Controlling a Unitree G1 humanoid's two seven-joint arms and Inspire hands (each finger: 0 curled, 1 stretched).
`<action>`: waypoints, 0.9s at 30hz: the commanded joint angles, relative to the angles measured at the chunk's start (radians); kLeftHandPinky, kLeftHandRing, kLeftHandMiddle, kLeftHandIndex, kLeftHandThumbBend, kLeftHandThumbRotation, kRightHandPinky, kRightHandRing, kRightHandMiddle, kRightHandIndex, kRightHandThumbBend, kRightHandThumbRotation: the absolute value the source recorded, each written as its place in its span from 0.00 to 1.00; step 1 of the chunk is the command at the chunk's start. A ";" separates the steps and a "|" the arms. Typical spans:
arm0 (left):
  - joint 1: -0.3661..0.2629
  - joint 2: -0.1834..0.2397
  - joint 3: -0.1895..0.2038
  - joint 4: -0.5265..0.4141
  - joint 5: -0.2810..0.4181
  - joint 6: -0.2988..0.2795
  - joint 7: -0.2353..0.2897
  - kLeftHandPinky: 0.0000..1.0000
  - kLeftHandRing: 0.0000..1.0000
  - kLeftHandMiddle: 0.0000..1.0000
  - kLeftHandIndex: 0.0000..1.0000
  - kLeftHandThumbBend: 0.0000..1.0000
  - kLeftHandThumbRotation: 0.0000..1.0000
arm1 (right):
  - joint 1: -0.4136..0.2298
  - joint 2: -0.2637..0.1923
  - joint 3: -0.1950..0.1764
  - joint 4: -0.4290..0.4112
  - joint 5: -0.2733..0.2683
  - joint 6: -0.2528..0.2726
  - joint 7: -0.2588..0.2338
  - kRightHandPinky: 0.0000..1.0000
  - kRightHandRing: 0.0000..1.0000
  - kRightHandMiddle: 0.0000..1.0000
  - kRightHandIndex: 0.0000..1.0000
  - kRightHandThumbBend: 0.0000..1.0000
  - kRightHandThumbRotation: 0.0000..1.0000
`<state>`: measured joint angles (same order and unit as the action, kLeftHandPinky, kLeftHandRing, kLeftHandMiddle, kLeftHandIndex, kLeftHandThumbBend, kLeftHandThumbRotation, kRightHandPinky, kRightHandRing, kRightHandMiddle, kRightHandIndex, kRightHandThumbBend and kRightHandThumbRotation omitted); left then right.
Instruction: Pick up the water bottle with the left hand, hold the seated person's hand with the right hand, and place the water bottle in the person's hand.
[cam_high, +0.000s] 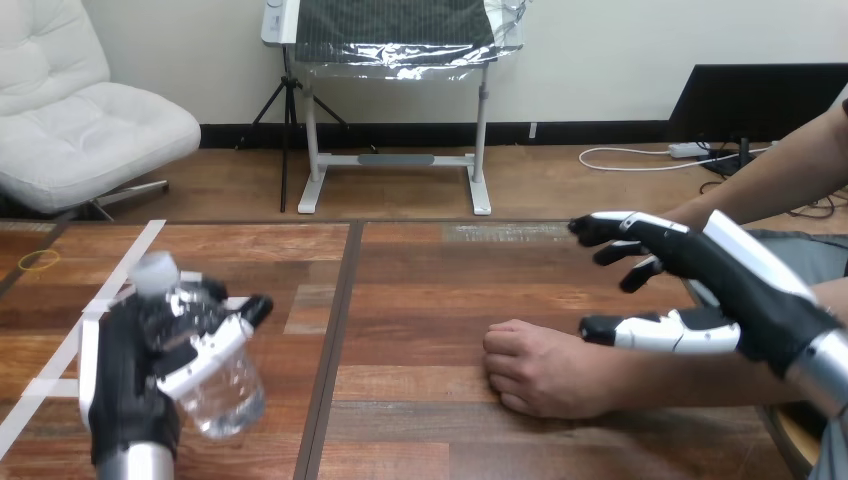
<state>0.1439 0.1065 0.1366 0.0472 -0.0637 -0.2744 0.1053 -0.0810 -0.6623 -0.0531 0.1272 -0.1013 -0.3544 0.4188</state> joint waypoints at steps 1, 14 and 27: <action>-0.198 0.028 0.006 -0.194 -0.011 -0.107 -0.030 0.21 0.27 0.32 0.37 0.57 0.00 | -0.195 -0.085 -0.010 0.040 -0.042 0.013 0.033 0.64 0.81 0.86 0.86 0.85 0.57; -0.268 0.041 0.022 -0.177 -0.044 -0.130 -0.080 0.21 0.27 0.33 0.38 0.58 0.00 | -0.246 -0.117 0.016 0.090 -0.095 0.044 0.094 0.64 0.83 0.88 0.88 0.86 0.57; -0.323 0.045 0.034 -0.190 -0.047 -0.094 -0.096 0.21 0.27 0.33 0.38 0.61 0.00 | -0.288 -0.133 0.043 0.158 -0.139 0.045 0.142 0.64 0.84 0.88 0.89 0.91 0.53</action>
<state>-0.0746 0.1298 0.1554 -0.0608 -0.0917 -0.3419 0.0189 -0.2867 -0.7639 -0.0308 0.2567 -0.2245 -0.3051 0.5508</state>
